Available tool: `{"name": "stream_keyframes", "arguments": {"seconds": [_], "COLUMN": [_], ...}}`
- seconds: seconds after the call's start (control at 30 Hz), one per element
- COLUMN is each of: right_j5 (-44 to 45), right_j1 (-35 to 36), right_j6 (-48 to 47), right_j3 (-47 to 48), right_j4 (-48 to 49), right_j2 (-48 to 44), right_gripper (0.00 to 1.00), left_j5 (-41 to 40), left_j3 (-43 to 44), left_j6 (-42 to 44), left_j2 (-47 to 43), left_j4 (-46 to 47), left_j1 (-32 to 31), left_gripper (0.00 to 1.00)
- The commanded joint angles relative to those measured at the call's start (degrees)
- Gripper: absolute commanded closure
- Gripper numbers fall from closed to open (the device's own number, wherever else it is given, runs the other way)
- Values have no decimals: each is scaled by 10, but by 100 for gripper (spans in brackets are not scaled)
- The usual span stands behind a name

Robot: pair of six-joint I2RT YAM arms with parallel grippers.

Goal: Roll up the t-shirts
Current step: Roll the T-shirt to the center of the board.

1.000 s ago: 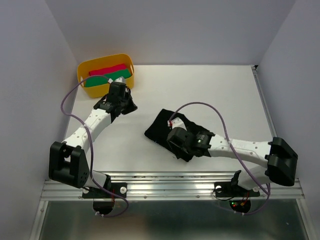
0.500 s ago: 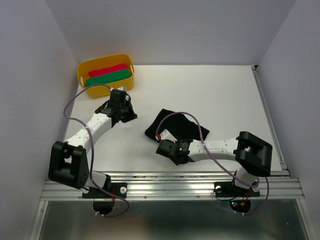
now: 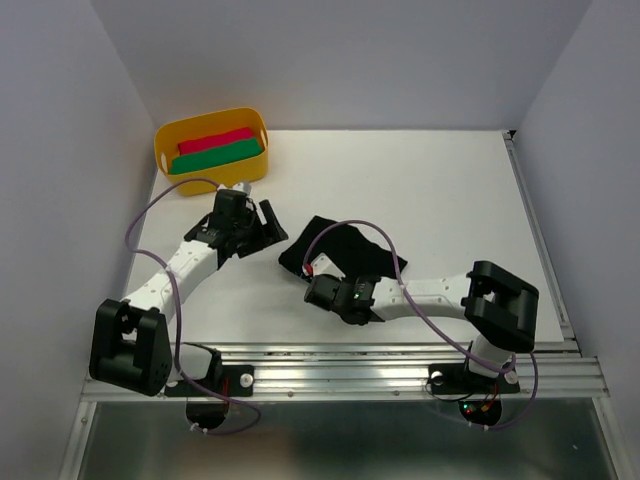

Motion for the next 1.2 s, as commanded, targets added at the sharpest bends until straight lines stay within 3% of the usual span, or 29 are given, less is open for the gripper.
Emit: {"name": "stream_keyframes", "arguments": {"seconds": [0.0, 0.17, 0.33, 0.67, 0.9, 1.17], "right_j5": [-83, -101, -116, -113, -113, -119], "right_j1": [3, 3, -2, -8, -13, -18], "right_j6": [16, 28, 46, 86, 104, 110], "right_j3": [35, 47, 57, 85, 112, 123], "right_j4": [68, 75, 75, 39, 18, 11], "right_j2": [-7, 6, 16, 66, 94, 104], "right_gripper": [99, 99, 99, 99, 99, 99], "left_j5": [44, 100, 93, -44, -47, -39], "left_j3": [-36, -97, -139, -177, -167, -182], "left_j6": [-6, -41, -84, -155, -175, -202], "left_j2": [-30, -13, -24, -185, -174, -156], "left_j4": [51, 126, 167, 119, 54, 53], "left_j1": [2, 0, -3, -3, -3, -3], "left_gripper": [1, 1, 1, 1, 2, 2]}}
